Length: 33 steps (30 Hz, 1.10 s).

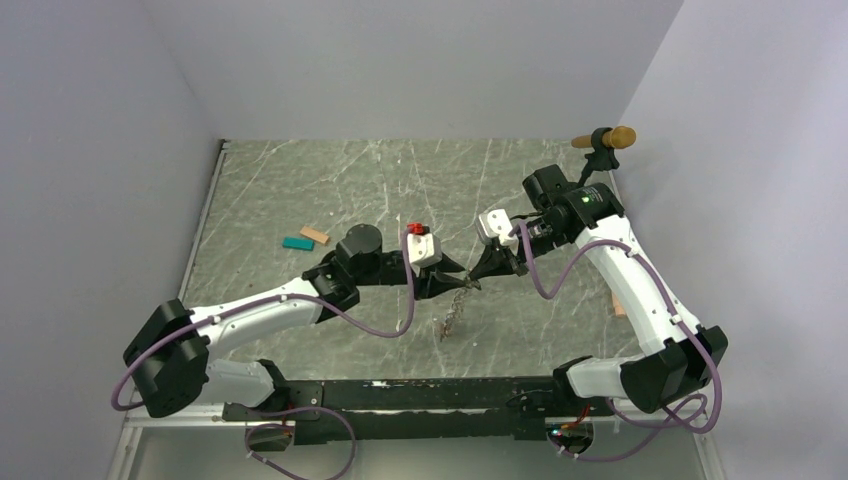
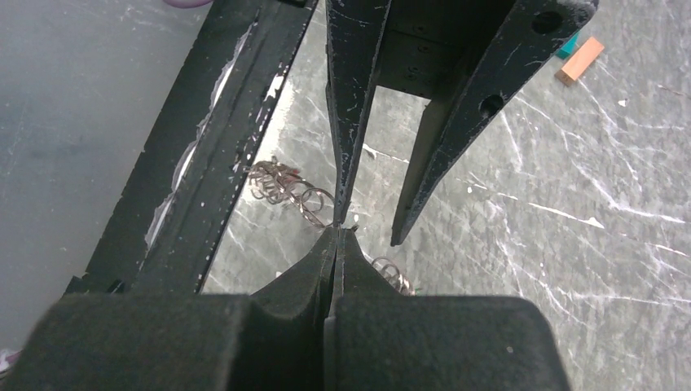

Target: Put the keys on the keyring

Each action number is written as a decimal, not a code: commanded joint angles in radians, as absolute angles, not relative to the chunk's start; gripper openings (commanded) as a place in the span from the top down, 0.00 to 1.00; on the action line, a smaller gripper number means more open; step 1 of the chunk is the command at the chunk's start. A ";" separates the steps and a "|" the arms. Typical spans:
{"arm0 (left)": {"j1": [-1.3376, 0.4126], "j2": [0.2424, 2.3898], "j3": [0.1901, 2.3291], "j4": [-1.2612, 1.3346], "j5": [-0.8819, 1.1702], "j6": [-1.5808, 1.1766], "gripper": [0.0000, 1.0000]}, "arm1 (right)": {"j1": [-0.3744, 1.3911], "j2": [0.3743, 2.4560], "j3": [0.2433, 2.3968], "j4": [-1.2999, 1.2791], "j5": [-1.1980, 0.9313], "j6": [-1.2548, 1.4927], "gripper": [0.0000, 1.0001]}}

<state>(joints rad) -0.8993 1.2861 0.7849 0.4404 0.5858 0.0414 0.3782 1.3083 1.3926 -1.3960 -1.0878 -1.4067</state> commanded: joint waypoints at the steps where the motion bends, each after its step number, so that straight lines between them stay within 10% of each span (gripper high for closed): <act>1: -0.907 1.297 0.831 0.482 0.634 0.043 0.66 | 0.375 1.302 1.429 -1.402 -1.168 -1.442 1.00; 11: -0.910 1.315 0.847 0.492 0.677 0.025 0.82 | 0.374 1.302 1.428 -1.393 -1.163 -1.433 1.00; 33: -0.910 1.334 0.837 0.523 0.719 -0.059 0.81 | 0.365 1.288 1.408 -1.329 -1.145 -1.363 1.00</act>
